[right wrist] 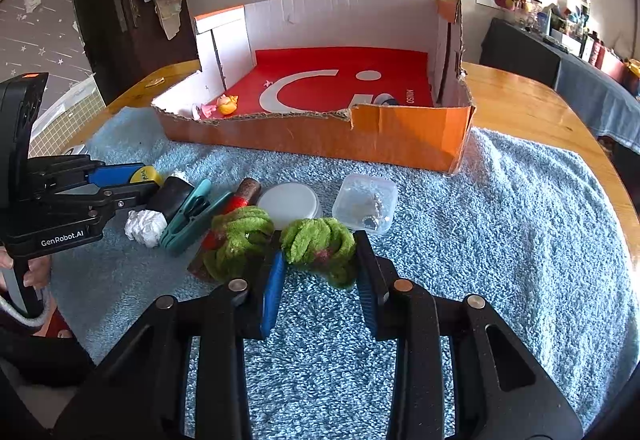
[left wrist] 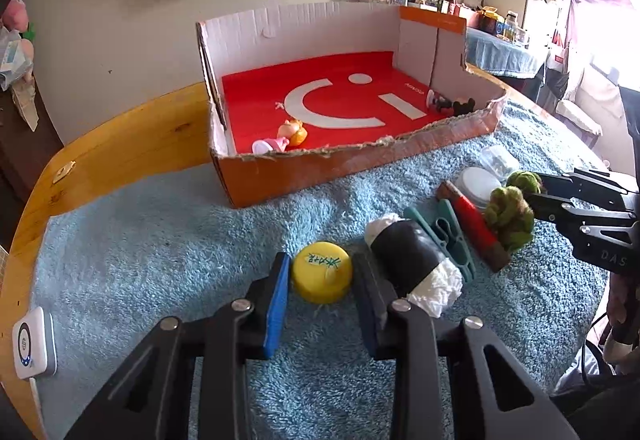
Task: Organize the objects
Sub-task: 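Grasp the yellow round lid with the left tool while the right tool grasps a green yarn ball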
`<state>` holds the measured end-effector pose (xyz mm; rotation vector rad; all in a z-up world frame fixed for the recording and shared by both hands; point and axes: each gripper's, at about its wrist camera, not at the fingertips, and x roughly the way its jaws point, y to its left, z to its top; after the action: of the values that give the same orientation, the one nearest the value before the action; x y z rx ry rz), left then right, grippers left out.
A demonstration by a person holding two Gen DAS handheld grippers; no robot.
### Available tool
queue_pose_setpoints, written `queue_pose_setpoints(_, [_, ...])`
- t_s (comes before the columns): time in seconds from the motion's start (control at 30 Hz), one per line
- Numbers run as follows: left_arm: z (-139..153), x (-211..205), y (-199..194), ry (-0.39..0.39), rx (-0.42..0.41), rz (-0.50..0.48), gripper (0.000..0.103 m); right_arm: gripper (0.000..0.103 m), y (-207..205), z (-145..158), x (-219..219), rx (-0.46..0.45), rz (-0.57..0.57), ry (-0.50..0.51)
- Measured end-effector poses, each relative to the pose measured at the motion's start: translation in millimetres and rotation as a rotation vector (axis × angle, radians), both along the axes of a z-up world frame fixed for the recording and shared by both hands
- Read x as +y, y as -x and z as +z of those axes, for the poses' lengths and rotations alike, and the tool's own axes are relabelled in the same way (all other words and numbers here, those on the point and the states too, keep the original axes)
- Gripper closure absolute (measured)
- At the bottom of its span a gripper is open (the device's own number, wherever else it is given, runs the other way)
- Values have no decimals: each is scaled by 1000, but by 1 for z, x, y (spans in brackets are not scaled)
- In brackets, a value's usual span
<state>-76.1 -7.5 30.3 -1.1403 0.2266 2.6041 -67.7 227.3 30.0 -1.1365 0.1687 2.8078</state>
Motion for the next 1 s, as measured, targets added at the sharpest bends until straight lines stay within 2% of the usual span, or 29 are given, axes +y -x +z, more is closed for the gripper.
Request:
queue_pose_setpoints(0.73, [46,0,-20,-39,101,-22,72,72,-4,29,-5,68,18,-19])
queue_pose_setpoints(1.0, [49,3,-20,-36,103,-26,71,72,-1,36,-5,78,23,-25])
